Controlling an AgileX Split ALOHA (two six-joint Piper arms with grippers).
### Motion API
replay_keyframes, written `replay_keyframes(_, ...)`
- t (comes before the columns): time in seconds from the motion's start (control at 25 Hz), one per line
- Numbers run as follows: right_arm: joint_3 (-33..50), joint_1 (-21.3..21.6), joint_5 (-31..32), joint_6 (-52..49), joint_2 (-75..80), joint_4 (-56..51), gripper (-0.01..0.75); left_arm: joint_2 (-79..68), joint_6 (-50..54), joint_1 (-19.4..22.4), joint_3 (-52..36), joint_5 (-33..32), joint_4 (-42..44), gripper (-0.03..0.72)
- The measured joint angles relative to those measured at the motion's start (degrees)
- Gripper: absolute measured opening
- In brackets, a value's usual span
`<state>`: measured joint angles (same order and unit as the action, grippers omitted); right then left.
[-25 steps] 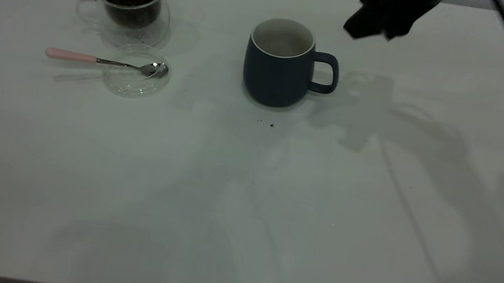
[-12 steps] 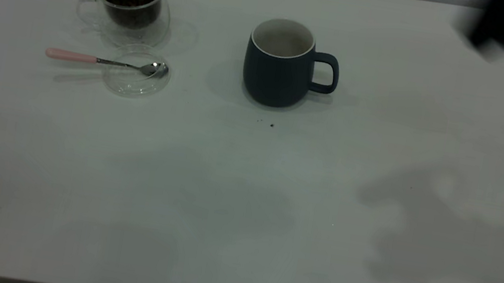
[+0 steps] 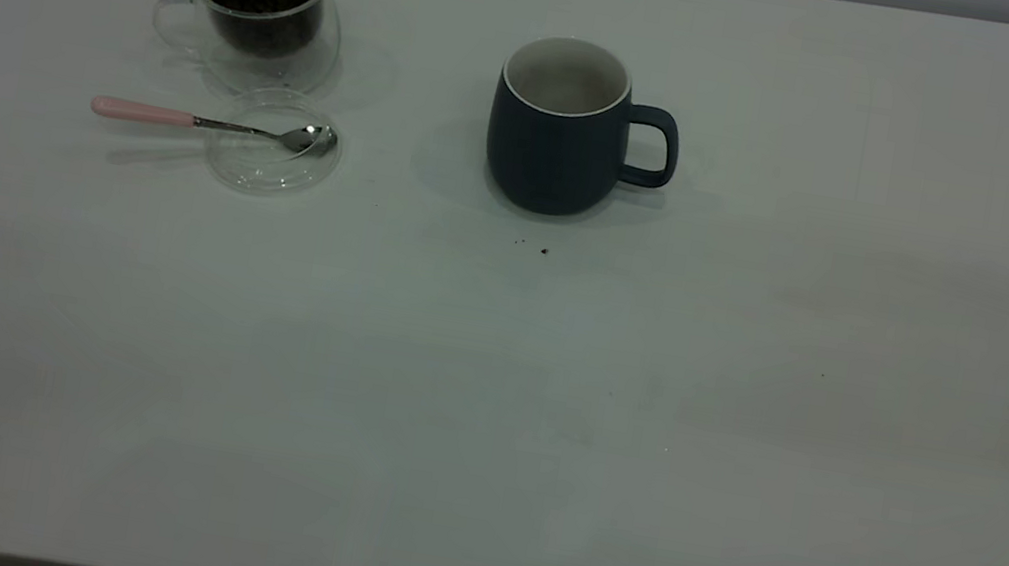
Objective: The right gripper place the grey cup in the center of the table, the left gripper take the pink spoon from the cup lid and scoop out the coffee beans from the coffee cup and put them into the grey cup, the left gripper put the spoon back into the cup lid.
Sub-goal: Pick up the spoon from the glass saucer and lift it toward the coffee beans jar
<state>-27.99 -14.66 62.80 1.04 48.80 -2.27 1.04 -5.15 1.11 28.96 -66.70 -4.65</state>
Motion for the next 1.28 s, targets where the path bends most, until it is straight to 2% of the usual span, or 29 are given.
replay_keyframes(0.12, 0.96, 3.71, -0.32, 0.0, -9.24, -0.22, 0.507, 0.0, 0.0, 0.0, 0.0, 0.0, 0.0, 0.507)
replay_keyframes(0.24, 0.96, 9.32, -0.36, 0.0, -18.68, -0.28, 0.507, 0.0, 0.0, 0.0, 0.0, 0.0, 0.0, 0.507)
replay_keyframes(0.36, 0.96, 12.59, -0.1, 0.36, -29.39, -0.28, 0.507, 0.0, 0.0, 0.0, 0.0, 0.0, 0.0, 0.507)
replay_keyframes(0.64, 0.96, 13.13, 1.32, 0.41, -46.61, -0.33, 0.507, 0.0, 0.0, 0.0, 0.0, 0.0, 0.0, 0.507)
replay_keyframes(1.28, 0.96, 13.13, 1.38, 0.56, -46.91, -0.78, 0.507, 0.0, 0.1, 0.0, 0.0, 0.0, 0.0, 0.507)
